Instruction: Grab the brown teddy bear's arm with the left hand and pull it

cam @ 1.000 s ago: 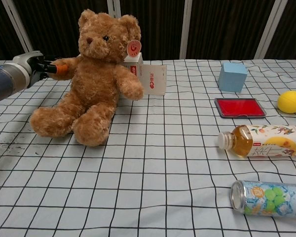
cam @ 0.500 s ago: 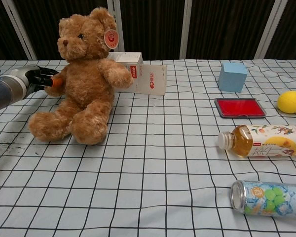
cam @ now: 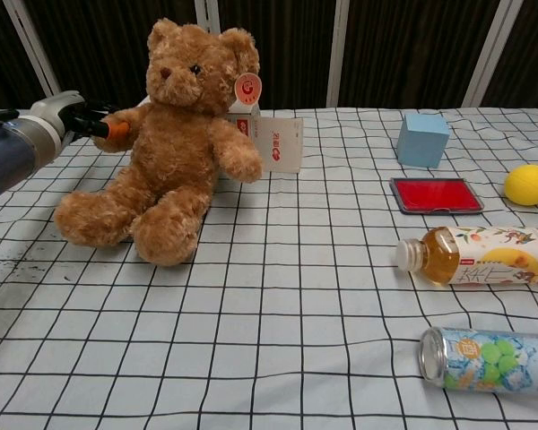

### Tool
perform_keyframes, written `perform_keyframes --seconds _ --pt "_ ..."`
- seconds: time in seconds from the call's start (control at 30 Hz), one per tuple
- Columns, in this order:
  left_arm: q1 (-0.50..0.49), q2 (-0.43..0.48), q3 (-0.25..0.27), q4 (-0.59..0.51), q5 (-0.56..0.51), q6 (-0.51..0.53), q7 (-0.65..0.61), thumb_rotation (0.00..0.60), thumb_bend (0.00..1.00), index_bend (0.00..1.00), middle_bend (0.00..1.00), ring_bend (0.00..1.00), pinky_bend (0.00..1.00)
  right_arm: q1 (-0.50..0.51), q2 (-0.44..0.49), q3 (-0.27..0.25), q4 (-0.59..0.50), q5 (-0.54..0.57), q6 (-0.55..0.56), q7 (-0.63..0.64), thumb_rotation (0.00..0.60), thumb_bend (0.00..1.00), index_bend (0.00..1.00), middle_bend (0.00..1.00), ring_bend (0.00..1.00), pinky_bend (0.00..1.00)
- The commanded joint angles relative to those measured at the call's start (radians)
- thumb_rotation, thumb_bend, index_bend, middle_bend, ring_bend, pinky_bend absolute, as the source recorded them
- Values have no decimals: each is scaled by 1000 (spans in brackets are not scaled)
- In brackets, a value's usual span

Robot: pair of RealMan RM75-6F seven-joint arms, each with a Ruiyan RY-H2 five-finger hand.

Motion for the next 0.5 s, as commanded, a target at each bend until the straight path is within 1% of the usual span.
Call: perform_keyframes --seconds 0.03,0.13,0.23,0.5 --pt "4 -10 -11 -24 18 71 17 600 655 451 401 0 0 0 1 -1 -2 0 -1 0 600 130 55 15 0 0" --pt "7 -16 -23 -28 13 88 11 600 655 452 401 0 0 0 1 0 -2 0 0 0 600 131 55 15 0 0" --pt "11 -19 -22 -22 12 87 16 600 655 453 403 0 0 0 2 0 -3 1 1 0 600 131 55 15 0 0" --pt "22 -27 -1 28 -23 29 55 600 655 453 402 0 0 1 0 -1 -3 2 -3 -4 600 131 55 15 0 0"
